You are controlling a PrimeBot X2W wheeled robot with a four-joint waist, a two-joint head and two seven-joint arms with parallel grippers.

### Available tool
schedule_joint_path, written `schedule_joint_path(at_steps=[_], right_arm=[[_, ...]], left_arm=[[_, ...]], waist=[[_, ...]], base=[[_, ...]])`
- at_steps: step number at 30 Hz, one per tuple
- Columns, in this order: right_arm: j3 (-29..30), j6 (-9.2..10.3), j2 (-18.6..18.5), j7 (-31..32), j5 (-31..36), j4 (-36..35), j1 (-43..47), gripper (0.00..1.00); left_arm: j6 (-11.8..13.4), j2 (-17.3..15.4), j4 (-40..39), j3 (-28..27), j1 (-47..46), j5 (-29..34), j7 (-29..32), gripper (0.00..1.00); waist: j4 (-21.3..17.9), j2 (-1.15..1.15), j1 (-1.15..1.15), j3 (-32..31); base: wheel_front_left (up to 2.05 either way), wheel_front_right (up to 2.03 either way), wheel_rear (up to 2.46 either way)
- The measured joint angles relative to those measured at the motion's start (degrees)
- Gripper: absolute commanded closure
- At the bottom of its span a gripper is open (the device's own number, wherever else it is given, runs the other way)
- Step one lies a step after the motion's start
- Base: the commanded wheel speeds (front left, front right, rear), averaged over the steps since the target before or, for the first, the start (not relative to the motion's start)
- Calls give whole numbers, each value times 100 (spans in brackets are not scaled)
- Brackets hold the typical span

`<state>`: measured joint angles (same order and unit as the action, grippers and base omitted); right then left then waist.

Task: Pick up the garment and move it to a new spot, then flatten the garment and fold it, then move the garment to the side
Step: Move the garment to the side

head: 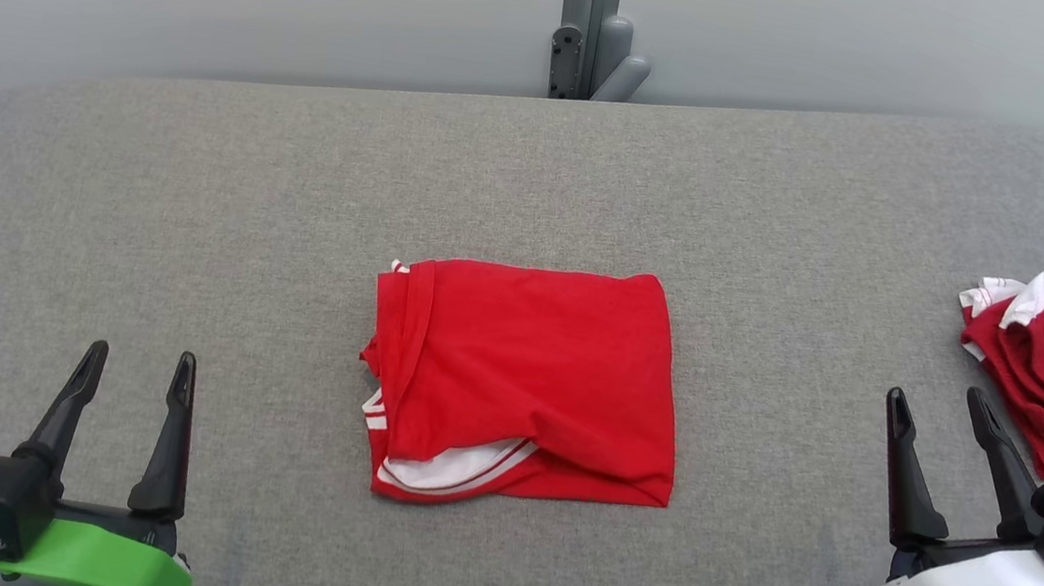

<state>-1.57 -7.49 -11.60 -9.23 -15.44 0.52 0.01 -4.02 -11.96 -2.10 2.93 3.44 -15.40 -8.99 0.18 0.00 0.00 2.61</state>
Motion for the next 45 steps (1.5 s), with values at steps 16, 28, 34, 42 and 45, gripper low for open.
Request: schedule_joint_path(at_steps=[16,28,34,42,45], right_arm=[[-516,0,-73,110,-163,959,-1017,0],[-1102,0,19,165,-600,2470,-1662,0],[-1318,0,41,175,-959,2854,-1922,100],[-1875,-1,-241,-146,-843,2688,-2062,100],[-1965,-2,-430,-198,-705,2401,-2031,100]], left_arm=[[-98,136,93,297,-949,-114,-330,0],[-153,307,475,356,-1413,-107,-571,0],[-159,331,502,302,-1447,-38,-580,0],[-153,282,387,186,-1419,49,-597,0],[-149,220,310,148,-1380,67,-597,0]], waist=[[570,0,0,667],[1189,0,0,1249],[1256,0,0,1325],[953,0,0,1284],[763,0,0,1288]], base=[[0,0,0],[0,0,0],[0,0,0],[0,0,0],[0,0,0]])
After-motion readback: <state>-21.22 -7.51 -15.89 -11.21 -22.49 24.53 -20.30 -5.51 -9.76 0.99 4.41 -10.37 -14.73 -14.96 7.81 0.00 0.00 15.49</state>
